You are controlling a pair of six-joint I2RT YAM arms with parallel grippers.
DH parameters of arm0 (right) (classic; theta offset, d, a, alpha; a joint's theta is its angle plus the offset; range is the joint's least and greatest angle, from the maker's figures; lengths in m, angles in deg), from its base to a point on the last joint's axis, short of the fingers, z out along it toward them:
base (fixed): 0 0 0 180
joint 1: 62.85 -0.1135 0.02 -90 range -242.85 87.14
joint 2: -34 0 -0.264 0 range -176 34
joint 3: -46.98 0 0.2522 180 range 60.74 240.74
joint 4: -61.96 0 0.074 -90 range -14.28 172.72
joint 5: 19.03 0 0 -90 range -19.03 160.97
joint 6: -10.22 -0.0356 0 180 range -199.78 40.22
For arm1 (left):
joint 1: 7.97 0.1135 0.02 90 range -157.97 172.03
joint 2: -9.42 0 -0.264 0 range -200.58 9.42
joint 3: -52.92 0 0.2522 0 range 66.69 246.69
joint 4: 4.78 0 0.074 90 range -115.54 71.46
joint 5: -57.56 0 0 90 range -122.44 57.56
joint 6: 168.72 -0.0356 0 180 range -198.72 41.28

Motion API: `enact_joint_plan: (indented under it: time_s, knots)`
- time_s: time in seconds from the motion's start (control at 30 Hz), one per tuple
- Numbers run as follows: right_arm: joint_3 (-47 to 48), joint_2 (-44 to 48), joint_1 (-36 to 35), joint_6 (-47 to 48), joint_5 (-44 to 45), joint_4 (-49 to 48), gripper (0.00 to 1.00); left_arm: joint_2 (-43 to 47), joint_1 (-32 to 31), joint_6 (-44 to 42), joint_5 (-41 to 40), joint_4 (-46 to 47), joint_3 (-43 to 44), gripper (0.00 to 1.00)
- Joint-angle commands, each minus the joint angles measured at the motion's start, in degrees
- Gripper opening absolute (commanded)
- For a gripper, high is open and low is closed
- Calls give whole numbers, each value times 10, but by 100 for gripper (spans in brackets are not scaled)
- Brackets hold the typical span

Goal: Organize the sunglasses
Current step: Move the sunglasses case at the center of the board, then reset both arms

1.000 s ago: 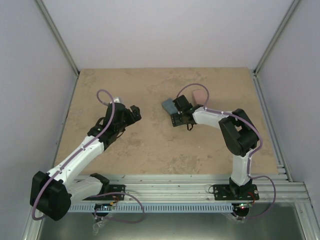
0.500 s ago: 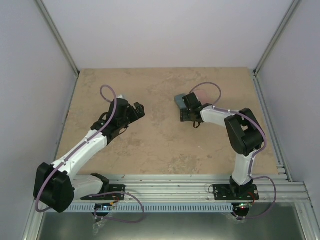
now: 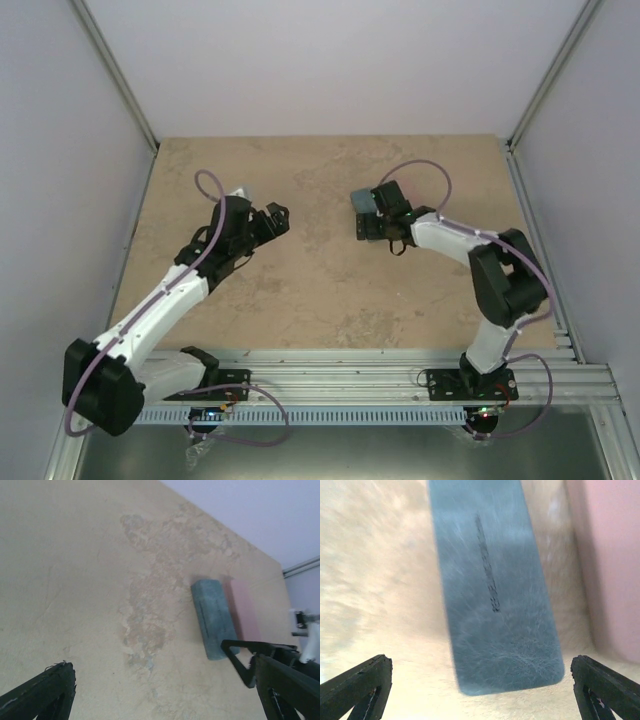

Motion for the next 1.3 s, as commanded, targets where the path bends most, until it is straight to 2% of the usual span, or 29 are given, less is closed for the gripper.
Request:
enact_joint_plan:
  time_s: [0.0,0.17,0.4,0.57,0.7,1.0,1.27]
  knots:
    - [-4,102,0,9,1,6,98,58,1,-46,-23,-28,30,99]
    - [-75,248,0,-9,72,30,98,135,1,-76,-67,-85,59,99]
    - [-160,530,0,-13,168,86,98,265,0,-117,-126,-125,75,99]
    - [-180,694,1,-4,230,124,98,351,0,-173,-159,-117,65,99]
    - [-185,783,1,0,265,127,98,387,0,-196,-177,-117,59,99]
    - [-205,869,0,8,312,109,98,425,1,-245,-226,-100,50,99]
    - [-209,879,0,-4,321,107,98,439,0,-247,-221,-83,37,99]
